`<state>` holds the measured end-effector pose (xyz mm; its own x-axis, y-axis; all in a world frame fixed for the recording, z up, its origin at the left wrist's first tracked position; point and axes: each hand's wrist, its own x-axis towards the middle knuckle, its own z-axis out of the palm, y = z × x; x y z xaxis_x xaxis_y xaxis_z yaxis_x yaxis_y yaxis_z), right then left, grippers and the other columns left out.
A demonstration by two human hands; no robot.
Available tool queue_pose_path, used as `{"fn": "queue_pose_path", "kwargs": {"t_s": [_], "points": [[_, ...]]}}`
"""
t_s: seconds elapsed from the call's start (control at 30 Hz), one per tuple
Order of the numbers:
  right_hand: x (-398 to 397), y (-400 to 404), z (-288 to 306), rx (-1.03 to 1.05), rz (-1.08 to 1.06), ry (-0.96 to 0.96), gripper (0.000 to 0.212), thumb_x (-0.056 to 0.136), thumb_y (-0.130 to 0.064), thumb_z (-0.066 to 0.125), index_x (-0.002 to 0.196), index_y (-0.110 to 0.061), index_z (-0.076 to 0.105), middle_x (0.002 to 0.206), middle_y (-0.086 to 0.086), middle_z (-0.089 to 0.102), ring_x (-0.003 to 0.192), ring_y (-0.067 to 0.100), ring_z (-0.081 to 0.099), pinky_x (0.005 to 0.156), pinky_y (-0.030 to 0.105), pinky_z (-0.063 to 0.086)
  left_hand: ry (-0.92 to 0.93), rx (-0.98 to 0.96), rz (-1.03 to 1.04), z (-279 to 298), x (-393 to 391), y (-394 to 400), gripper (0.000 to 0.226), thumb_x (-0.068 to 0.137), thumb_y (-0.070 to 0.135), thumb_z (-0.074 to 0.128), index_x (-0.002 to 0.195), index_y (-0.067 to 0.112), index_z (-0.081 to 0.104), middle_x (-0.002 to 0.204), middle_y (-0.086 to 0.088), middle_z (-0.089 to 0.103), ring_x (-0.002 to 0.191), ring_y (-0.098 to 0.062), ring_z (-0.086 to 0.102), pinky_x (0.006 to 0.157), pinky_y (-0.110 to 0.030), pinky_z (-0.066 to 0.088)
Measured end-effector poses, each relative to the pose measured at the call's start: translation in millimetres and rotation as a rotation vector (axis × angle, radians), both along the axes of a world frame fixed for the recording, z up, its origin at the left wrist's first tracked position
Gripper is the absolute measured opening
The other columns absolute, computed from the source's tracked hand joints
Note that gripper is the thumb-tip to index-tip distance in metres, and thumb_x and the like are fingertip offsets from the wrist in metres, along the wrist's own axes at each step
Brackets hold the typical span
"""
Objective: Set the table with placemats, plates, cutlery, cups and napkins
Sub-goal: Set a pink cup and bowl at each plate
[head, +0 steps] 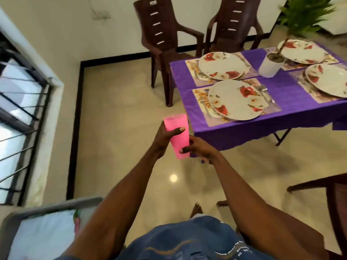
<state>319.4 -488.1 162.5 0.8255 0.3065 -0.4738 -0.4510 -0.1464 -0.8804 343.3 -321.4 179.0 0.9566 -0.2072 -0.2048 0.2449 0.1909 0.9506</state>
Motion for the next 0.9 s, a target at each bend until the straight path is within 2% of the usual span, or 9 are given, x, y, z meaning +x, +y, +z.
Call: {"fn": "queue_pose_path", "kwargs": {"t_s": [0.13,0.23,0.37,0.53,0.63,0.77,0.83,0.9], "points": [[35,-76,11,0.028,-0.004,0.026,0.062,0.078,0.005,0.072,0.133,-0.014,0.052,0.122,0.009,0.066,0.114,0.025,0.061,0.098,0.040,0.051,0.012,0.010,-0.095,5,46,-77,0.074,0.058,0.031,0.086,0.125,0.014,0.059,0.114,-0.007,0.071,0.106,-0.024,0.066,0.086,-0.039,0.055],[55,-114,18,0.079,-0.021,0.032,0.065,0.080,0.003,0.072,0.137,-0.017,0.048,0.126,0.011,0.063,0.119,0.028,0.057,0.101,0.045,0.049,0.051,-0.028,-0.168,7,75,-116,0.074,0.064,0.026,0.083,0.131,0.010,0.057,0.120,-0.011,0.068,0.111,-0.028,0.064,0.088,-0.040,0.055],[78,-148,23,0.190,-0.111,0.037,0.063,0.077,-0.004,0.073,0.133,-0.021,0.050,0.125,0.009,0.064,0.117,0.027,0.059,0.096,0.041,0.052,0.131,-0.132,-0.264,9,109,-150,0.061,0.075,0.013,0.072,0.133,0.007,0.054,0.119,-0.012,0.068,0.108,-0.027,0.065,0.085,-0.038,0.056],[111,-174,15,0.121,-0.218,0.006,0.074,0.071,-0.020,0.077,0.138,-0.019,0.047,0.125,0.007,0.063,0.117,0.026,0.057,0.090,0.035,0.051,0.151,-0.128,-0.378,-4,166,-178,0.080,0.071,0.017,0.082,0.141,0.008,0.045,0.132,-0.019,0.059,0.122,-0.035,0.057,0.096,-0.047,0.052],[134,-190,16,0.143,-0.249,0.026,0.067,0.073,-0.019,0.075,0.135,-0.020,0.049,0.122,0.004,0.064,0.115,0.023,0.058,0.088,0.034,0.051,0.175,-0.144,-0.442,-7,198,-199,0.076,0.072,0.020,0.081,0.139,0.007,0.048,0.126,-0.015,0.063,0.117,-0.031,0.060,0.091,-0.044,0.053],[161,-209,17,0.232,-0.315,0.099,0.066,0.073,-0.013,0.075,0.134,-0.012,0.050,0.121,0.012,0.064,0.114,0.028,0.059,0.090,0.040,0.054,0.215,-0.168,-0.539,-4,233,-224,0.072,0.064,0.027,0.087,0.127,0.009,0.059,0.118,-0.013,0.067,0.111,-0.030,0.062,0.090,-0.044,0.054],[173,-215,15,0.188,-0.354,0.088,0.067,0.070,-0.015,0.078,0.132,-0.013,0.052,0.119,0.014,0.065,0.114,0.032,0.059,0.092,0.046,0.054,0.192,-0.160,-0.534,-3,248,-235,0.058,0.071,0.019,0.080,0.124,0.010,0.060,0.114,-0.011,0.068,0.110,-0.029,0.062,0.090,-0.043,0.054],[185,-219,13,0.085,-0.393,0.052,0.069,0.067,-0.022,0.081,0.129,-0.018,0.052,0.119,0.015,0.064,0.115,0.035,0.058,0.096,0.051,0.052,0.169,-0.151,-0.513,-4,262,-245,0.055,0.072,0.016,0.077,0.124,0.011,0.061,0.114,-0.009,0.069,0.110,-0.027,0.061,0.089,-0.042,0.054]]}}
